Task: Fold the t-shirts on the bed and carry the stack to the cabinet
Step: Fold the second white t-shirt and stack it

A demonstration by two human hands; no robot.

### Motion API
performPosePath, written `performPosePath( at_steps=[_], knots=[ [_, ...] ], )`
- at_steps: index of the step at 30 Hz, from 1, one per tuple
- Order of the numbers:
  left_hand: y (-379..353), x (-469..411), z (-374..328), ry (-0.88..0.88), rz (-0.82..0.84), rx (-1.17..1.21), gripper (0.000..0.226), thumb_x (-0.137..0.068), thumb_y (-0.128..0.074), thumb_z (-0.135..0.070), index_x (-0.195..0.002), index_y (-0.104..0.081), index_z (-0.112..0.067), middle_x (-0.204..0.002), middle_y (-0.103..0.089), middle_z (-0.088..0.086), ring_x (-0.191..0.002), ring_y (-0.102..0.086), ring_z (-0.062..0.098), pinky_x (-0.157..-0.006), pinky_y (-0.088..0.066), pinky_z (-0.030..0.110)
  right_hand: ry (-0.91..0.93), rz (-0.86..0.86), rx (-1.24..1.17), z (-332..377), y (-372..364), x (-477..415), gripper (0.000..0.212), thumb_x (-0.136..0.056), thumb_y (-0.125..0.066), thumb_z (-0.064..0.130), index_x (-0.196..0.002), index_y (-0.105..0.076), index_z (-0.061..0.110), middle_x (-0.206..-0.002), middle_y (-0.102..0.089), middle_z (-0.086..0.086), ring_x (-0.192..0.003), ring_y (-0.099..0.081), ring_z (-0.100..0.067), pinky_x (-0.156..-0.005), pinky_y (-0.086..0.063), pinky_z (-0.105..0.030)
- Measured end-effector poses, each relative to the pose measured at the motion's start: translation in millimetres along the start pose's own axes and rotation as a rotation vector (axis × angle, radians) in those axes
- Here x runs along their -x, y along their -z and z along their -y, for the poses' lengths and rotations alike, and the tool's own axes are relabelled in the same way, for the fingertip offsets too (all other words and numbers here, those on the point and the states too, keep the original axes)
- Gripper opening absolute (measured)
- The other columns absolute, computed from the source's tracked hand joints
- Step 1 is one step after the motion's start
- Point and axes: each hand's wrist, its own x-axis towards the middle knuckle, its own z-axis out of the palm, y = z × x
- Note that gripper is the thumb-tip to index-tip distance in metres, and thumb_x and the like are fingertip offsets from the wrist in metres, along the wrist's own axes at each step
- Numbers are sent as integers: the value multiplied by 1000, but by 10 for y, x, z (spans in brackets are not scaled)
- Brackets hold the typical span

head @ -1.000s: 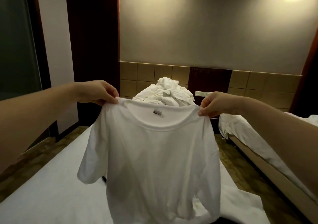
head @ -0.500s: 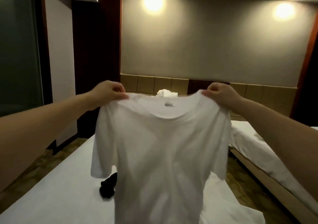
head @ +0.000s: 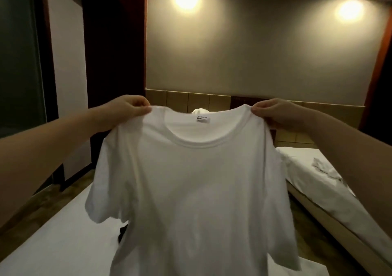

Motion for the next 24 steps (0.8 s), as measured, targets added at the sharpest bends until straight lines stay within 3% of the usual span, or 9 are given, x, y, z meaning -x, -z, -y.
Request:
performPosePath(
  at_steps=[3, 9, 13, 15, 18, 19, 21, 24],
  knots=[
    [5, -14, 49, 19, 40, 2, 13, -88, -60, -22, -89, -68, -12, -88, -62, 6, -82, -59, 16, -67, -44, 22, -22, -129, 98, -96, -62, -80, 16, -93, -55, 26, -95, -65, 14, -90, -64, -3, -79, -62, -14, -64, -49, -22],
    [-81, -101, 53, -35, -243, 140, 13, -91, -56, -22, -80, -64, -19, -83, -58, 1, -79, -53, 13, -68, -43, 21, 187, -550, 25, -184, -113, -202, 21, -91, -58, 34, -89, -65, 15, -81, -61, 1, -75, -55, -10, -69, -44, -21],
    [-264, -134, -1, 85, -201, 238, 17, -95, -49, -25, -97, -61, -13, -87, -55, -1, -89, -53, 19, -81, -43, 30, 177, -580, -37, -315, -381, -238, 22, -94, -54, 31, -87, -65, 12, -76, -60, 3, -72, -55, -10, -63, -45, -18],
    [-409, -100, -40, 192, -241, 347, 18, -94, -51, -22, -104, -59, -8, -81, -56, -1, -82, -57, 17, -72, -45, 25, 100, -581, -98, -448, -550, -287, 22, -94, -54, 30, -89, -66, 12, -82, -61, 0, -80, -59, -17, -73, -50, -28],
    [-724, 101, -46, 404, -294, 637, 16, -90, -58, -14, -79, -58, -2, -51, -62, -1, -50, -60, 13, -43, -47, 19, -92, -659, -274, -652, -862, -350, 29, -92, -56, 26, -107, -65, 3, -100, -64, -9, -97, -59, -26, -90, -48, -41],
    [-852, 183, -5, 443, -331, 753, 18, -89, -59, -12, -72, -59, -5, -47, -61, -1, -48, -60, 14, -39, -46, 16, -142, -652, -349, -707, -1009, -322, 29, -91, -57, 24, -109, -64, 2, -100, -64, -11, -95, -60, -26, -87, -49, -40],
    [-1189, 361, 116, 445, -441, 850, 18, -88, -60, -10, -69, -61, -12, -57, -63, 0, -63, -59, 17, -51, -48, 19, -149, -599, -397, -799, -1387, -180, 27, -92, -55, 20, -107, -64, 0, -86, -63, -6, -79, -60, -18, -73, -49, -32],
    [-1749, 740, 226, 368, -530, 655, 17, -90, -55, -15, -74, -61, -14, -69, -59, 0, -73, -52, 18, -66, -43, 31, -63, -641, -292, -888, -2083, 179, 23, -92, -55, 21, -82, -67, 4, -69, -60, -2, -67, -51, -12, -65, -41, -27]
  ],
)
